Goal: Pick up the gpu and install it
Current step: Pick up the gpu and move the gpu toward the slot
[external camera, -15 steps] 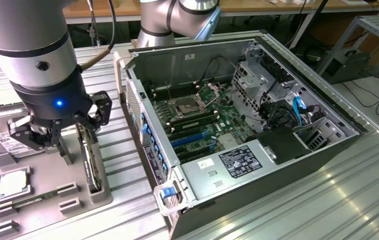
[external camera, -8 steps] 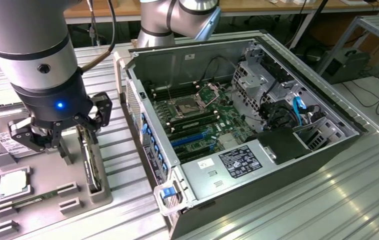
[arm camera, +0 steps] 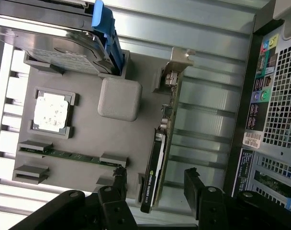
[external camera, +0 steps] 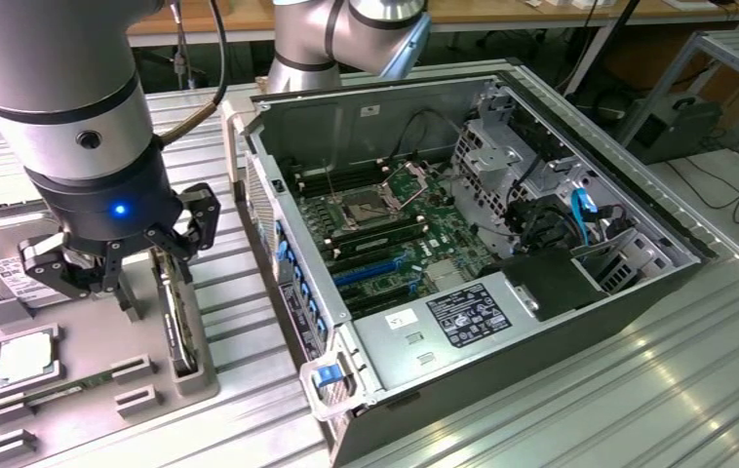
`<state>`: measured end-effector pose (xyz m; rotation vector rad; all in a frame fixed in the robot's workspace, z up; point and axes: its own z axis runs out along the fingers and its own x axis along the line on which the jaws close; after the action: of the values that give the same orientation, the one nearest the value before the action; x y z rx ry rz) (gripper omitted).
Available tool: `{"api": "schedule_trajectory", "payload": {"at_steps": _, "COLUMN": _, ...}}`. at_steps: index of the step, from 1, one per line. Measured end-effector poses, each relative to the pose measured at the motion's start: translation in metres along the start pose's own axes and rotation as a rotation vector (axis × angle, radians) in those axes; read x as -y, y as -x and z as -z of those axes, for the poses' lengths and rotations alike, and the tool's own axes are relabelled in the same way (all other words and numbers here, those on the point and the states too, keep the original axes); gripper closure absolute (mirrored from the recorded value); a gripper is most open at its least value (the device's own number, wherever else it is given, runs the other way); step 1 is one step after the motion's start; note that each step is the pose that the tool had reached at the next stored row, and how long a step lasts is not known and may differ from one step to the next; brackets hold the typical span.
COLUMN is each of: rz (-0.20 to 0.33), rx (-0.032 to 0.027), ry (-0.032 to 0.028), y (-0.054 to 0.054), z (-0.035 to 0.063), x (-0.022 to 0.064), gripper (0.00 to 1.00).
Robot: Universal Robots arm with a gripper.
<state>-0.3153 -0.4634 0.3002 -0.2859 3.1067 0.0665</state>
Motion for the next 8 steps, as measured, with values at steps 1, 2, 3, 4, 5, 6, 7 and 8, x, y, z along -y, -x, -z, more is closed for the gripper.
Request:
{"api": "schedule_trajectory", "payload": {"at_steps": 1, "rz": 0.0, "rx": 0.0, "ry": 0.0, "y": 0.0001, "z": -0.0005, "x": 0.0001, "gripper": 0.4}}
{"api": "schedule_trajectory", "payload": {"at_steps": 2, "rz": 0.001, "rx": 0.0, "ry": 0.0, "y": 0.0001, "z": -0.0009, "x": 0.0002, "gripper": 0.4}}
{"api": "schedule_trajectory", "payload": {"at_steps": 3, "rz": 0.001, "rx": -0.0001, "ry": -0.0001, "y": 0.0002, "z": -0.0013, "x": 0.0003, "gripper": 0.4}}
{"api": "schedule_trajectory", "payload": {"at_steps": 4, "rz": 0.001, "rx": -0.0002, "ry": 0.0, "y": 0.0002, "z": -0.0016, "x": 0.0005, "gripper": 0.4}}
{"api": "schedule_trajectory", "payload": {"at_steps": 5, "rz": 0.002, "rx": -0.0001, "ry": 0.0, "y": 0.0001, "z": -0.002, "x": 0.0008, "gripper": 0.4}}
{"api": "schedule_trajectory", "payload": {"at_steps": 6, "rz": 0.002, "rx": -0.0001, "ry": 0.0001, "y": 0.0001, "z": -0.0025, "x": 0.0011, "gripper": 0.4}}
{"api": "schedule_trajectory", "payload": {"at_steps": 7, "rz": 0.002, "rx": -0.0001, "ry": 0.0001, "y": 0.0, "z": -0.0029, "x": 0.0013, "gripper": 0.4}}
{"api": "schedule_trajectory", "payload": {"at_steps": 8, "rz": 0.002, "rx": -0.0002, "ry": 0.0001, "y": 0.0, "z": -0.0032, "x": 0.0016, "gripper": 0.4}}
